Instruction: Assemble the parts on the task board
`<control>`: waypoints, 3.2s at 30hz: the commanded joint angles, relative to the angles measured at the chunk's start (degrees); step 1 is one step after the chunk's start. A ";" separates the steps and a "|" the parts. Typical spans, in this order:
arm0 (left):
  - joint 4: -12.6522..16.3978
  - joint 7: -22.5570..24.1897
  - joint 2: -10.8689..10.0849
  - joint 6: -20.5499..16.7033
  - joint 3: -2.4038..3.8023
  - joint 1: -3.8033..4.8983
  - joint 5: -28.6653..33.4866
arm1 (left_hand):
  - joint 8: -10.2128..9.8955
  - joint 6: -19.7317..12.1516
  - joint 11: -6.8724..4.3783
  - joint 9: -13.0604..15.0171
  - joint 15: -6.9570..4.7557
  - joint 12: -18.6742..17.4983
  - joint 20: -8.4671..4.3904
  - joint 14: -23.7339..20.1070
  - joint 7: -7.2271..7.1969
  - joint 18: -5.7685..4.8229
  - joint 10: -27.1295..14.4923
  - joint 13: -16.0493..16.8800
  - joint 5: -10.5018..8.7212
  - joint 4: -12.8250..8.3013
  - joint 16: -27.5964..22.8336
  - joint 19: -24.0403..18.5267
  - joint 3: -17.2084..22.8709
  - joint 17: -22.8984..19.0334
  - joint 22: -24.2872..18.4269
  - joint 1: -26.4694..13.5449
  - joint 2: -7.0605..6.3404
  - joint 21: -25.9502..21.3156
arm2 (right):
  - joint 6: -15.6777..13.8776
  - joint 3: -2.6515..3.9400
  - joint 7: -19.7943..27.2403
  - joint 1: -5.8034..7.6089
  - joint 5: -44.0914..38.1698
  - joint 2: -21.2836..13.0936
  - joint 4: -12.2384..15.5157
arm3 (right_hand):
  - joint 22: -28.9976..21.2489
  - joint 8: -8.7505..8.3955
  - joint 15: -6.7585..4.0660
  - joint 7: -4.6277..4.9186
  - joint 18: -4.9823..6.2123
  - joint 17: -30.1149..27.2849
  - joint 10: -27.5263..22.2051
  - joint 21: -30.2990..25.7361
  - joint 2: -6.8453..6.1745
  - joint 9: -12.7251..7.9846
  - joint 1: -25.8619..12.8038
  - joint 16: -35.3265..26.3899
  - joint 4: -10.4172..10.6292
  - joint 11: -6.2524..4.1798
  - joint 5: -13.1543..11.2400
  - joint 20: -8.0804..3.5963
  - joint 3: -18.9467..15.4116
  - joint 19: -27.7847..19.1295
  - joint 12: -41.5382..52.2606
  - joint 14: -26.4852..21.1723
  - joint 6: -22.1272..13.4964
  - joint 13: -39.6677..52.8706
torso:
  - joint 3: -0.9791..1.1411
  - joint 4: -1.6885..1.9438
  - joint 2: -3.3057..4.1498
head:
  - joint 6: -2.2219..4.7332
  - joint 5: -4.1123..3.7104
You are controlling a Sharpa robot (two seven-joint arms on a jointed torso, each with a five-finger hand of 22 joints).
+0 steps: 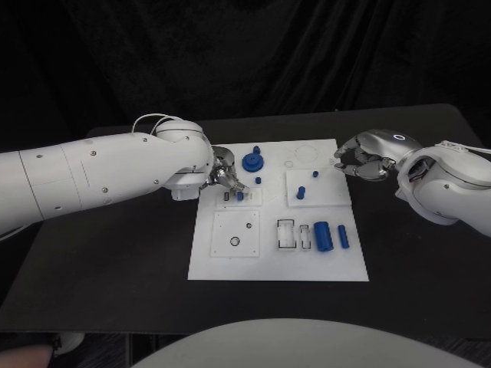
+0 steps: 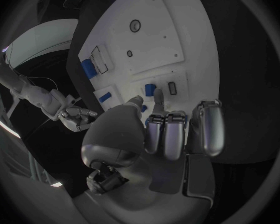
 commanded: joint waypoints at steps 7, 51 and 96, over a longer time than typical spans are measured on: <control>-0.16 0.22 0.27 0.20 0.05 -0.36 0.44 | -0.76 0.35 0.38 -0.49 0.25 0.19 0.20 5.95 0.08 -0.44 5.98 14.96 0.64 -0.77 0.37 -0.39 1.05 15.09 8.38 1.29 0.08 -0.42 | 0.26 0.04 -0.93 -0.13 -0.11 -0.08 0.08 | 10.14 -0.38 0.39 -0.01 0.53 7.00 5.94 -0.21 -0.25 -0.08 0.04 -0.15 -0.03 0.28 0.27 0.37 0.42 0.45 0.13 4.28 0.45 15.06 | 0.01 0.02 -0.03 | -0.01 -0.04; -0.44 2.74 0.19 -0.94 0.05 -1.66 0.44 | -1.92 1.13 0.17 -0.79 0.08 0.19 0.02 5.95 -0.09 -0.44 5.98 14.96 10.96 -4.49 0.37 -0.27 13.60 15.09 9.03 1.79 -3.19 -0.92 | 1.29 0.04 -1.45 -0.13 0.79 -0.07 0.10 | 10.05 -0.29 0.40 0.02 0.60 6.74 5.82 -0.57 -0.24 -0.14 0.31 -0.41 -0.37 0.29 0.48 0.38 0.96 0.36 0.04 4.21 0.87 14.96 | 0.02 0.04 -0.01 | -0.01 -0.01; 0.36 5.74 -1.74 -3.75 0.05 -1.66 0.44 | 0.65 3.83 -0.39 2.29 -0.32 0.19 -0.28 5.95 -0.71 -0.28 5.98 14.96 13.11 -10.52 0.37 -0.62 25.82 15.09 9.45 -1.72 -7.48 -2.06 | 1.67 0.04 -2.14 -0.13 0.79 -0.32 0.17 | 9.87 -0.43 0.44 0.09 0.72 6.31 5.65 -1.25 -0.27 -0.30 0.77 -0.83 -0.90 0.34 0.61 0.41 1.59 0.15 -0.11 4.08 0.89 14.81 | 0.04 0.01 0.01 | -0.01 -0.06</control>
